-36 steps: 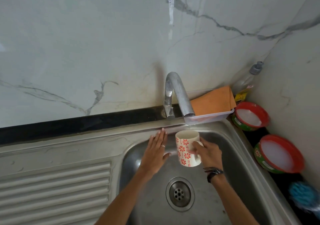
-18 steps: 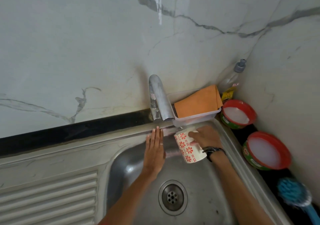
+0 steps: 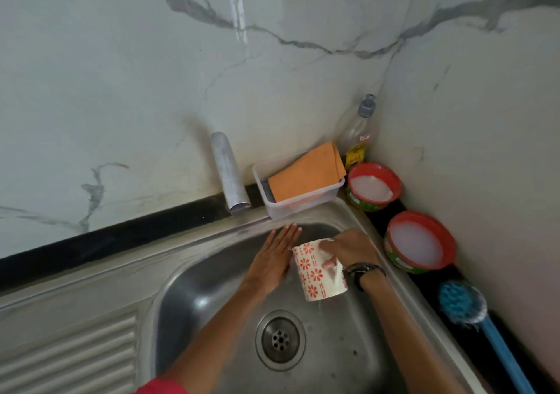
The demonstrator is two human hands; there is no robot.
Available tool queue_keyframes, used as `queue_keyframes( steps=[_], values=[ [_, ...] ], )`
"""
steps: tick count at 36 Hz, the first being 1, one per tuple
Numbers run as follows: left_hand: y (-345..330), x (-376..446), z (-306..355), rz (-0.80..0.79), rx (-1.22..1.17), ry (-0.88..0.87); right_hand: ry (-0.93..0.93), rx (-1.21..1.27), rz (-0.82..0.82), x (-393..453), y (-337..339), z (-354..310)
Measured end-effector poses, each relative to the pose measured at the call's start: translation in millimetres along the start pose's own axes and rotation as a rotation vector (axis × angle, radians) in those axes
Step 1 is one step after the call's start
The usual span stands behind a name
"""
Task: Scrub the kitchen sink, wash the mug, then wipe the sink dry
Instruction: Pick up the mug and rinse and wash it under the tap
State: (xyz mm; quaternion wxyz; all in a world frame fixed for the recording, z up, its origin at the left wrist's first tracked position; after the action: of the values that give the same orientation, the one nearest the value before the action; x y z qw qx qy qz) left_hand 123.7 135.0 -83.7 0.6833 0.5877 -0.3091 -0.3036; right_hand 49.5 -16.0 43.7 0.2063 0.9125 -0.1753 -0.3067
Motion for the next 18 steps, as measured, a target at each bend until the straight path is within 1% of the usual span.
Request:
queue_keyframes(
  steps=[4, 7, 10, 12, 15, 18],
  values=[
    [16, 19, -2, 0.003, 0.076, -0.042, -0.024, 0.131, 0.070, 5, 10, 3],
    [23, 34, -5, 0.025, 0.058, -0.081, -0.042, 0.054, 0.223, -4, 16, 13],
    [20, 43, -12, -0.040, 0.070, -0.048, -0.046, 0.021, 0.354, -19, 17, 33],
    [21, 44, -8, -0.087, 0.086, -0.040, -0.058, 0.033, 0.410, -30, 16, 48],
    [25, 38, 6, -0.132, 0.100, -0.029, -0.105, 0.119, 0.457, -47, 12, 69],
    [26, 26, 25, -0.149, 0.094, -0.053, -0.098, 0.236, 0.453, -62, 9, 83]
  ],
)
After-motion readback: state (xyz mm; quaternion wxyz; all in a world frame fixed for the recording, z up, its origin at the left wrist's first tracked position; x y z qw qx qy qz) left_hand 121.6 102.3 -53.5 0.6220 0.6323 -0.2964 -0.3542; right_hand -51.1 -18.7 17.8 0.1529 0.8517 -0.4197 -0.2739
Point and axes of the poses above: each hand's wrist, its own x-axis towards the middle knuckle, its own y-axis out of the back of the hand, z = x × y, the point moved 1 cm from there along x, towards the middle knuckle, and after that the axes turned 5 degrees about x, right-handed, at the moved point
